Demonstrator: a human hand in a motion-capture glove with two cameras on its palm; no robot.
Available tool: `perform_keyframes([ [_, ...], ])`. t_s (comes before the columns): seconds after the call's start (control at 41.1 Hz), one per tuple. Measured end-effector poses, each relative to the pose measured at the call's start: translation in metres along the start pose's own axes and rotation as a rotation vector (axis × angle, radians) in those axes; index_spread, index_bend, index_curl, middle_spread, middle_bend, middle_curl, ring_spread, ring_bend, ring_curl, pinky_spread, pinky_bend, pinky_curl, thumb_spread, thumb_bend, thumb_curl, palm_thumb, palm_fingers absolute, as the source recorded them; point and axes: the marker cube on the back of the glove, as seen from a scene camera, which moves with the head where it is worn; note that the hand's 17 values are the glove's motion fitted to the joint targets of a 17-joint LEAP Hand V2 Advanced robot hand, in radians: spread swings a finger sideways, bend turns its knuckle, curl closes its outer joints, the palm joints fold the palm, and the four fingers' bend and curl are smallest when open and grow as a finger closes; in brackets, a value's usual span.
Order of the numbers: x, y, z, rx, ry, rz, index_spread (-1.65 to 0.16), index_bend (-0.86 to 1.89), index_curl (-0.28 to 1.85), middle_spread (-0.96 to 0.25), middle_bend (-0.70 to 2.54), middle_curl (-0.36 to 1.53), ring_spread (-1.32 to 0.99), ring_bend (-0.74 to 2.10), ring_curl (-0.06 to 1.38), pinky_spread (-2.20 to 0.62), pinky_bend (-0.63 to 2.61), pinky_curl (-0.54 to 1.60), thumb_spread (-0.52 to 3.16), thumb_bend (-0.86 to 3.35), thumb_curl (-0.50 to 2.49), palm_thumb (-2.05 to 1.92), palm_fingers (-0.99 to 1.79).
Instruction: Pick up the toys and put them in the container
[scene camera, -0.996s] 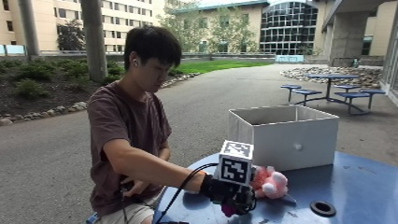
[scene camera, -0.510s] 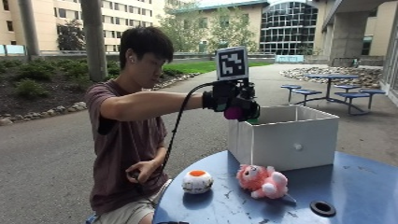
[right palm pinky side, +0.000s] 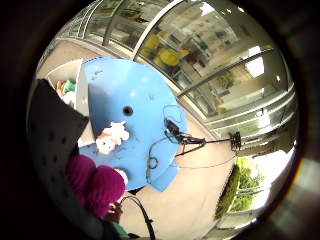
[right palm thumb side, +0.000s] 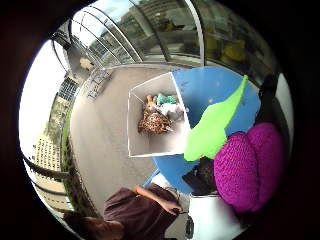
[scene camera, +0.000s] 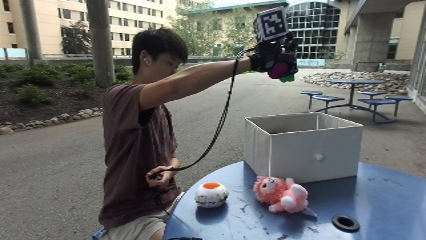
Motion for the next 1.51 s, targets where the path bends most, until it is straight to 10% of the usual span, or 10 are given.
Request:
perform_keyframes([
  [0.656,-0.19,-0.13,0.084,-0.149,-0.101,-0.166,-0.26,0.91,0.86,-0.18,1.24,0.73,-0.36,1.26,0.61,-0.39,0.98,0.5,0.33,0.02,1.05,0.57,1.0],
  [0.729,-0.18,-0.123,0.093,-0.292,-0.107,-0.169,-0.27,0.79,0.87,-0.2,1.16,0.71,-0.36,1.24,0.61,-0.39,1.08,0.53,0.4,-0.01,1.04,0.55,0.83],
  [0.802,-0.184,-0.121,0.097,-0.367,-0.108,-0.182,-0.24,0.4,0.84,-0.18,0.75,0.62,-0.28,1.16,0.64,-0.28,1.22,0.64,0.7,-0.15,0.9,0.21,-0.3],
  [0.826,-0.191,-0.123,0.097,-0.362,-0.11,-0.186,-0.24,0.5,0.87,-0.21,1.01,0.69,-0.33,1.31,0.67,-0.34,1.18,0.59,0.7,0.0,0.94,0.37,0.48],
  [0.875,-0.203,-0.127,0.095,-0.334,-0.114,-0.193,-0.24,0.2,0.69,-0.13,0.53,0.52,-0.21,0.91,0.53,-0.2,1.25,0.58,0.8,-0.17,0.82,0.07,-0.61],
  [1.507,-0.027,-0.03,0.032,-0.244,-0.071,-0.005,-0.22,0.03,0.23,-0.02,0.12,0.31,0.0,0.41,0.31,0.04,0.96,0.39,1.15,-0.05,0.44,-0.05,-0.31],
])
